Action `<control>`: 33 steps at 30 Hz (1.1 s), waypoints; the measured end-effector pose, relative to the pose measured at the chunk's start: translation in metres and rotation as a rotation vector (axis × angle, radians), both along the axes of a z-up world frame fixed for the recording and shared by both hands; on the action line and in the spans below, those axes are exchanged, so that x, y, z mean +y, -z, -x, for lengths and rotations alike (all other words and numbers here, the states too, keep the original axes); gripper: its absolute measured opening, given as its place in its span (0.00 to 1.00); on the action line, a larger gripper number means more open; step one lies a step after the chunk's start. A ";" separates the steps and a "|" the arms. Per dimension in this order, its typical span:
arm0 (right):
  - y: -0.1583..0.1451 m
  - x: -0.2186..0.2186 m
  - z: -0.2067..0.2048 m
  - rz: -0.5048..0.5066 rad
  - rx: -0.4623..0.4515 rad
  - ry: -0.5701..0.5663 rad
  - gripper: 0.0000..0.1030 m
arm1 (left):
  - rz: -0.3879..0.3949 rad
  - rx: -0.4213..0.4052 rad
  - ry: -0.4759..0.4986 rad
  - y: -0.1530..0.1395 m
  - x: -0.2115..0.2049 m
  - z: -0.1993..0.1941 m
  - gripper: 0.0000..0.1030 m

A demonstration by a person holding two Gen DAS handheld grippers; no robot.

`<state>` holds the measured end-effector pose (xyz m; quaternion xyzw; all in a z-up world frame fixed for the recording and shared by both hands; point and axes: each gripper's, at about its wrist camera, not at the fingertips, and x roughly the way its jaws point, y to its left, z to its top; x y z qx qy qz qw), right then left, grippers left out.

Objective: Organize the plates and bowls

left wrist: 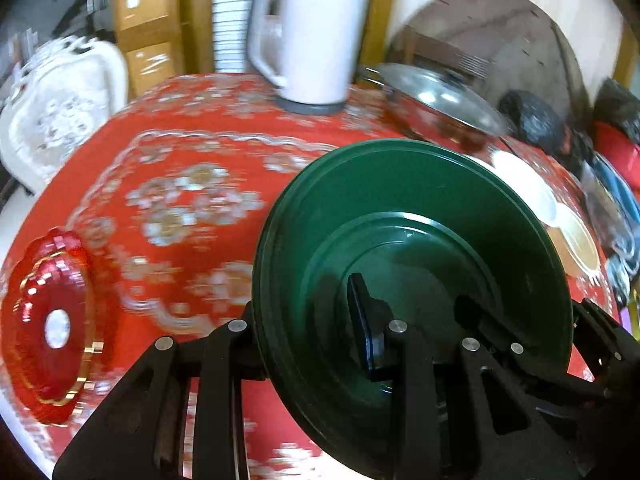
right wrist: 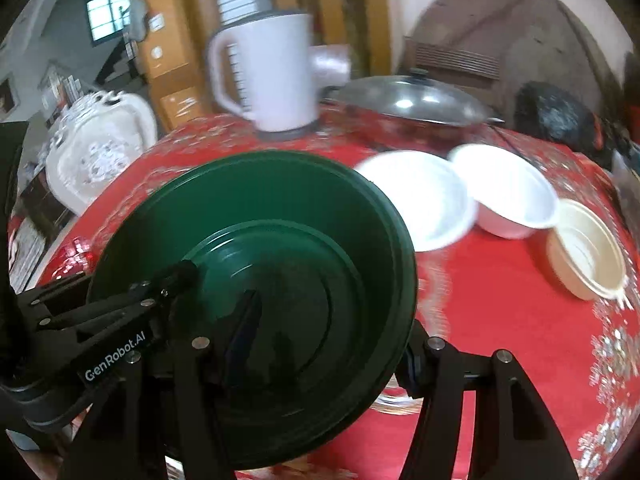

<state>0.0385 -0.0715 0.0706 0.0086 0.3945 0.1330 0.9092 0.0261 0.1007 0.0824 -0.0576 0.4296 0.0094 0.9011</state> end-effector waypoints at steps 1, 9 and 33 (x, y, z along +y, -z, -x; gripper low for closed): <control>-0.001 0.010 -0.001 0.001 -0.001 -0.017 0.59 | -0.001 -0.003 -0.017 -0.001 0.010 0.002 0.29; -0.011 0.101 -0.004 0.002 -0.025 -0.179 0.59 | -0.015 -0.035 -0.184 -0.013 0.106 0.028 0.29; 0.017 0.285 0.012 0.116 0.022 -0.505 0.59 | 0.013 0.038 -0.473 0.029 0.258 0.090 0.29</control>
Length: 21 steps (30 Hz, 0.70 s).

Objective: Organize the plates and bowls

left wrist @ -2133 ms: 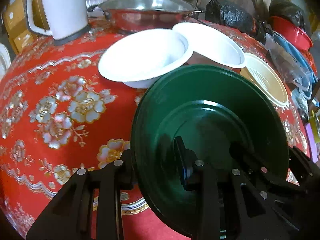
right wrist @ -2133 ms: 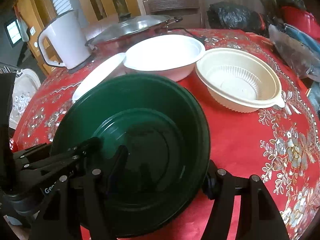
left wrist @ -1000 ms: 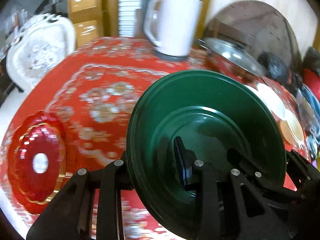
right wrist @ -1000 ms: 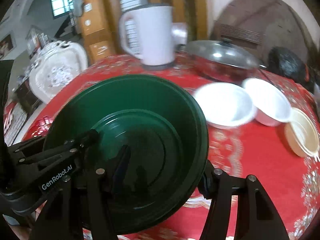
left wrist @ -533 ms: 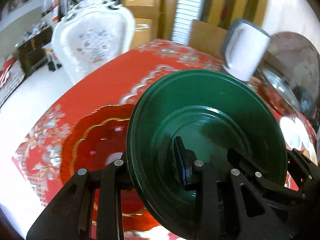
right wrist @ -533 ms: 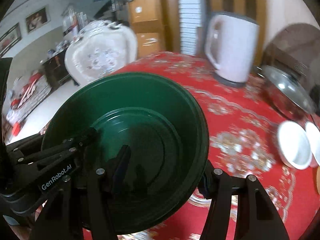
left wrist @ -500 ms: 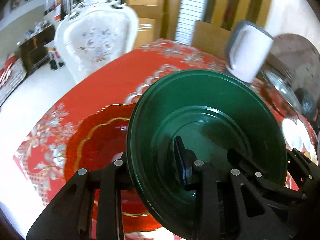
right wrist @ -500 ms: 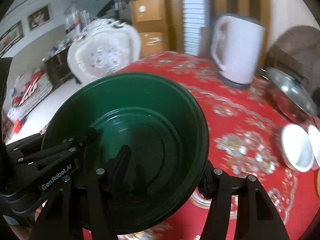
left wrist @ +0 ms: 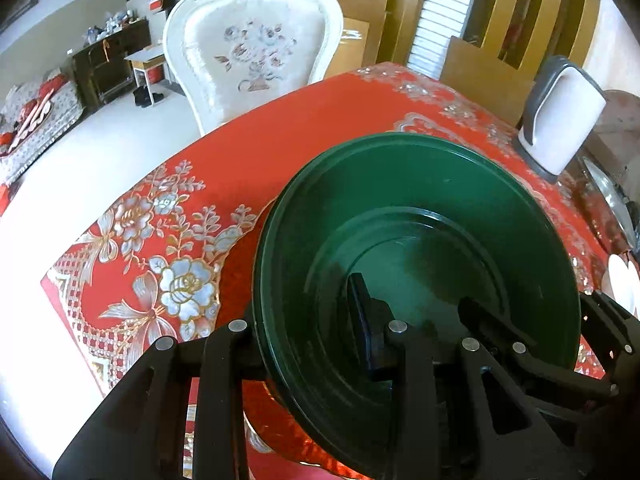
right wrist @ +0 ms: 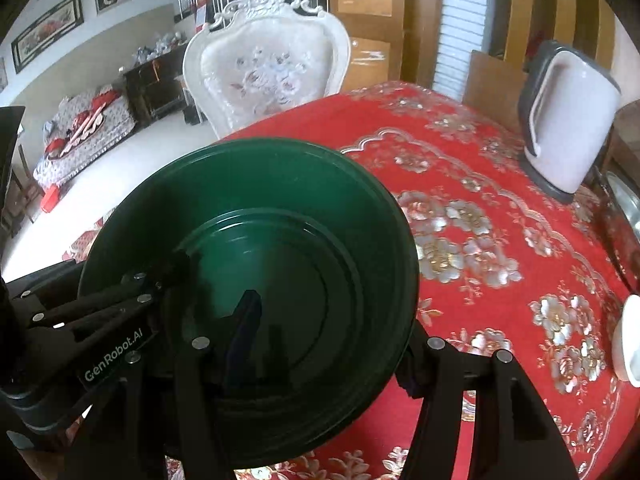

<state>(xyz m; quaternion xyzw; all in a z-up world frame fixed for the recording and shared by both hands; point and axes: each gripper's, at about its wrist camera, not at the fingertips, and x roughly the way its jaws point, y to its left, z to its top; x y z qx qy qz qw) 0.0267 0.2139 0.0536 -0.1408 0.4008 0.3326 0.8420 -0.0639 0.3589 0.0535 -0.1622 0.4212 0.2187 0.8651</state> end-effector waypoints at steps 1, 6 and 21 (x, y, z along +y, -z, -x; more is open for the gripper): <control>0.002 0.002 0.000 0.004 0.003 -0.004 0.59 | 0.002 0.001 -0.002 0.000 0.001 -0.001 0.29; 0.006 0.012 0.002 0.027 0.003 -0.010 0.59 | 0.013 0.013 -0.015 0.009 0.006 -0.002 0.28; 0.018 0.022 0.007 0.046 0.049 -0.031 0.61 | 0.081 -0.019 -0.045 0.012 0.020 0.003 0.30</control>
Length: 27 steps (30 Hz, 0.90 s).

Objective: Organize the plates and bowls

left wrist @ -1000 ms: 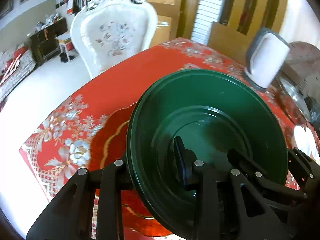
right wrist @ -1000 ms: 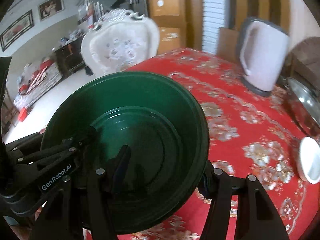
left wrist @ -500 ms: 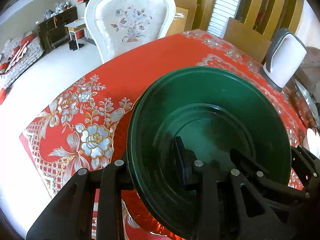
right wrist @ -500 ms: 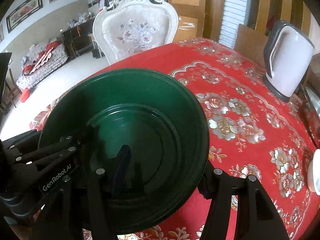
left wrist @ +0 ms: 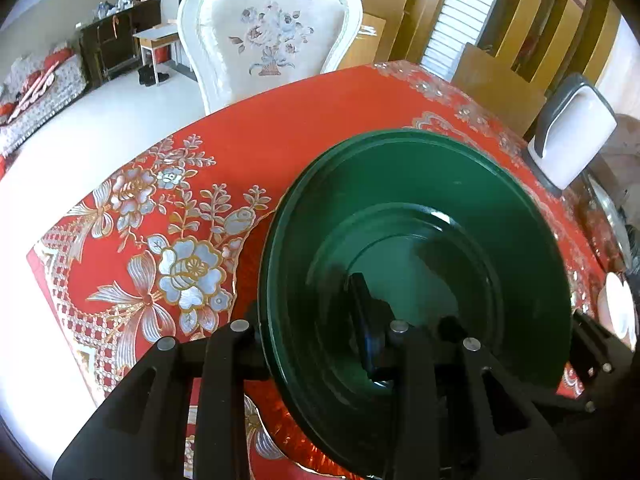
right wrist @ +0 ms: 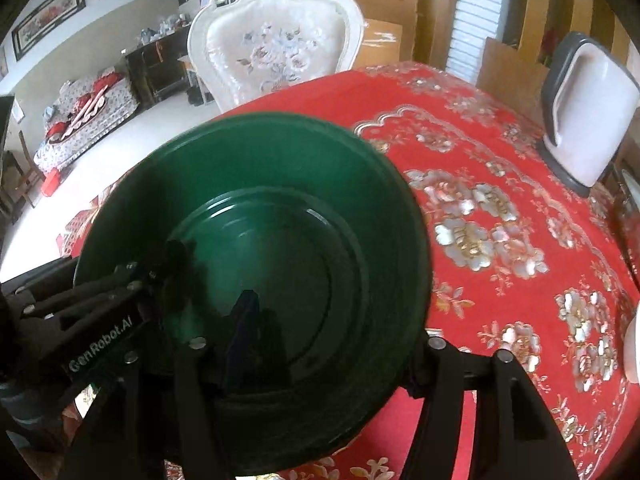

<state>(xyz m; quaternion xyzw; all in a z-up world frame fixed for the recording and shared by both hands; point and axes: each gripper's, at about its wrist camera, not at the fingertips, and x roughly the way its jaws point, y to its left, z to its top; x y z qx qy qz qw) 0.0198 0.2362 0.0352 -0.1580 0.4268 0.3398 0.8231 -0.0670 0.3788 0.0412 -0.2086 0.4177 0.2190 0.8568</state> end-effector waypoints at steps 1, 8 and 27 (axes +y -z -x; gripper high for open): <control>0.001 0.002 0.002 0.004 0.003 -0.004 0.61 | -0.003 -0.003 -0.003 -0.001 0.001 0.001 0.30; -0.006 -0.003 0.004 -0.018 -0.006 -0.007 0.61 | -0.018 -0.026 -0.003 -0.010 0.000 0.005 0.30; -0.019 -0.019 0.006 -0.077 0.016 -0.023 0.63 | -0.096 -0.066 -0.036 -0.032 -0.002 0.013 0.33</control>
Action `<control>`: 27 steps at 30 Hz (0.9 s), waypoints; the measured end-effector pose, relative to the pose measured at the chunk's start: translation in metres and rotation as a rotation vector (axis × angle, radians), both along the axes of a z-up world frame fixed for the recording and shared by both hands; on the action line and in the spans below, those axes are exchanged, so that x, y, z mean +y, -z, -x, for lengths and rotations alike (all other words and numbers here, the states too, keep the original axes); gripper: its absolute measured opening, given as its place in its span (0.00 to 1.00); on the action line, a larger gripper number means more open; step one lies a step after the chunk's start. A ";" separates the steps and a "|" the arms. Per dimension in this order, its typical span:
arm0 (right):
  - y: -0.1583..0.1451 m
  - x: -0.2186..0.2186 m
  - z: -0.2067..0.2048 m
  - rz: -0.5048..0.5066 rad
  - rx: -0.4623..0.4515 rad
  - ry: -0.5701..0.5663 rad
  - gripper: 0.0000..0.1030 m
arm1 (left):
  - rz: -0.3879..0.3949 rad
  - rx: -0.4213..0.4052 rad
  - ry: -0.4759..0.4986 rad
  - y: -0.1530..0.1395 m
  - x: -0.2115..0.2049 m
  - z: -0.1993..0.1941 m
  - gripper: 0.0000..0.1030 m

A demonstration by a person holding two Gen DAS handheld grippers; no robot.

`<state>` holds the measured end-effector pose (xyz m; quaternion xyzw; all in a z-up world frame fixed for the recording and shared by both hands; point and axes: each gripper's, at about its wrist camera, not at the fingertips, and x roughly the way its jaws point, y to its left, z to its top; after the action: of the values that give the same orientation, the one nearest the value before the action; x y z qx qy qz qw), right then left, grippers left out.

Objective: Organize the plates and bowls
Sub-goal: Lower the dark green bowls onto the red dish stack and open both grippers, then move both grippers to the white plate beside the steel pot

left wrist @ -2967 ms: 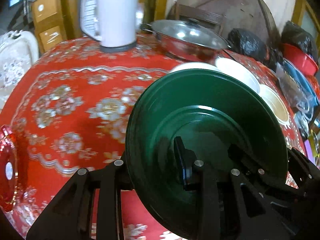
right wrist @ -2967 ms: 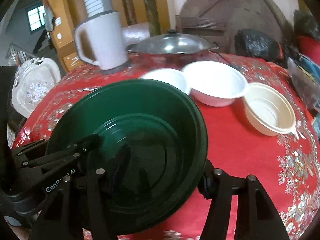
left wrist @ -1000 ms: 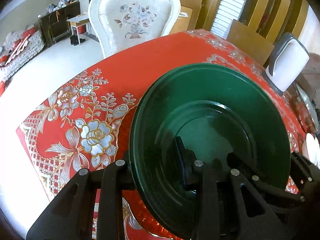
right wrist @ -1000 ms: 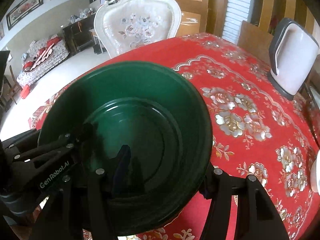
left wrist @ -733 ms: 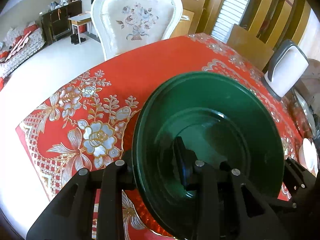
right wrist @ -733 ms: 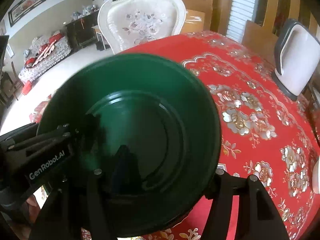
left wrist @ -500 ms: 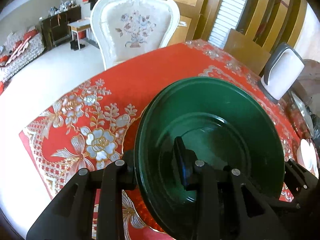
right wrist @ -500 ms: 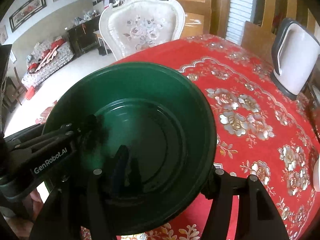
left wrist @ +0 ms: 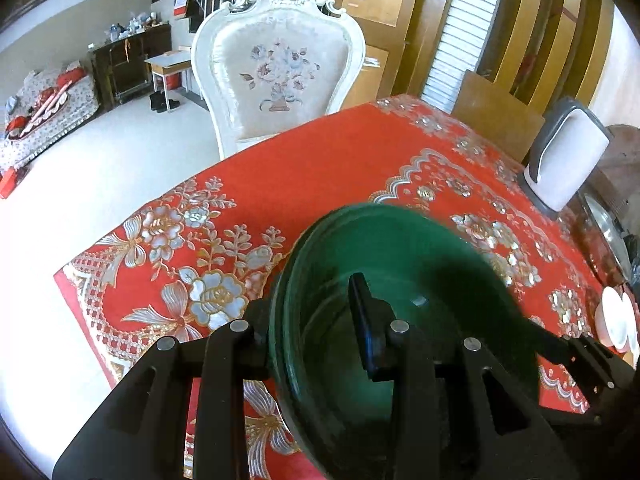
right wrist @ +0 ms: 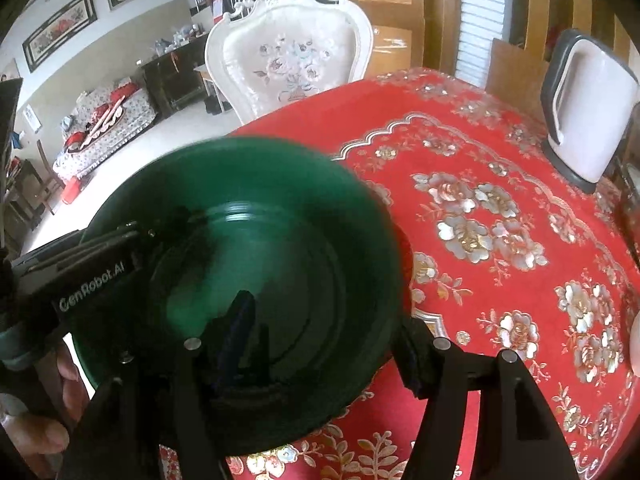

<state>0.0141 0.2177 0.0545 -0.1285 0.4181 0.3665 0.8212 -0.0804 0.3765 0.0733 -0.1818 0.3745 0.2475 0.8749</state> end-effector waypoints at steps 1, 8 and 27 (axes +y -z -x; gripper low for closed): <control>-0.002 -0.001 -0.001 -0.007 -0.008 0.008 0.63 | -0.006 0.002 -0.002 0.000 0.000 -0.001 0.35; 0.001 -0.001 0.000 0.010 -0.017 0.016 0.64 | -0.024 -0.011 -0.031 -0.002 0.003 0.004 0.36; -0.018 -0.126 -0.016 -0.149 0.013 0.211 0.64 | -0.064 -0.095 0.252 -0.036 -0.113 -0.025 0.56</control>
<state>0.0300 0.0914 0.0726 -0.0203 0.4062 0.3090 0.8597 -0.0550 0.2638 0.1094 -0.1167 0.3442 0.1384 0.9213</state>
